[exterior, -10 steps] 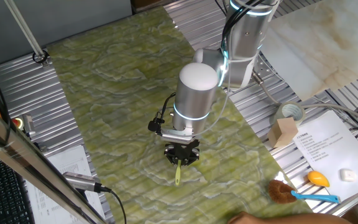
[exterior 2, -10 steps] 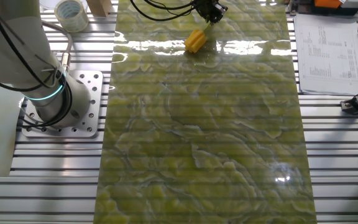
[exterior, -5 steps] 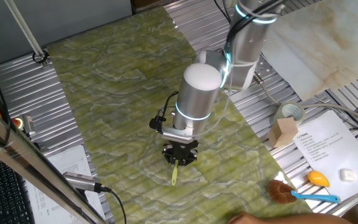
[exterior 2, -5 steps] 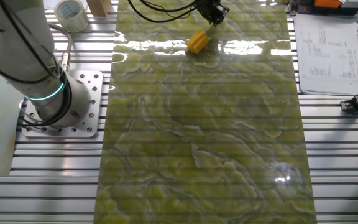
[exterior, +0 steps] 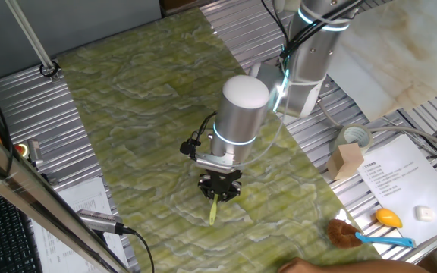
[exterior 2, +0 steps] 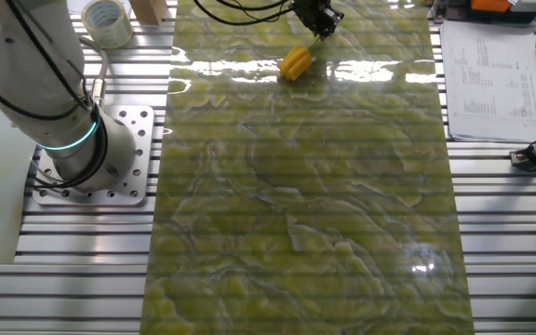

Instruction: Scrub the table with a brush

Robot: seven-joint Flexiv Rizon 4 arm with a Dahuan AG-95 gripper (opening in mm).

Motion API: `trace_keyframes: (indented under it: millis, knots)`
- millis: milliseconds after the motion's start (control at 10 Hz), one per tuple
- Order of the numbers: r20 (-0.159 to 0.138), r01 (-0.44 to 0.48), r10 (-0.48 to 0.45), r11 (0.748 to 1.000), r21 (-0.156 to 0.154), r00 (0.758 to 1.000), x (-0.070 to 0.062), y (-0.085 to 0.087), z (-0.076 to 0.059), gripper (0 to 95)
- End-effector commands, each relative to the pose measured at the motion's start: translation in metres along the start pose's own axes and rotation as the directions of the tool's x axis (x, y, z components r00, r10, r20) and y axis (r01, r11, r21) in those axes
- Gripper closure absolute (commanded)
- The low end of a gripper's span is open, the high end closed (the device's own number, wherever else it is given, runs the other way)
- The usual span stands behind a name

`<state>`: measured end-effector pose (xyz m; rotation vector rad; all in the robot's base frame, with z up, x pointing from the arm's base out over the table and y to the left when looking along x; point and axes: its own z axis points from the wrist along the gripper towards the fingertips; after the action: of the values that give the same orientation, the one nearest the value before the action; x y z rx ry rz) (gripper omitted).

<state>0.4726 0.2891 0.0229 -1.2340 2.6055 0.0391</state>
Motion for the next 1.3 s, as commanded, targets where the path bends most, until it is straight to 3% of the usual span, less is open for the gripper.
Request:
trace_keyframes:
  millis: [100,1300]
  knots:
    - [0.000,-0.007,0.007,1.000,0.002,1.000,-0.0008,0.0003,0.0012,95.0]
    - [0.016,-0.100,0.100,0.995,-0.016,0.995,-0.0009,0.0004,0.0012,95.0]
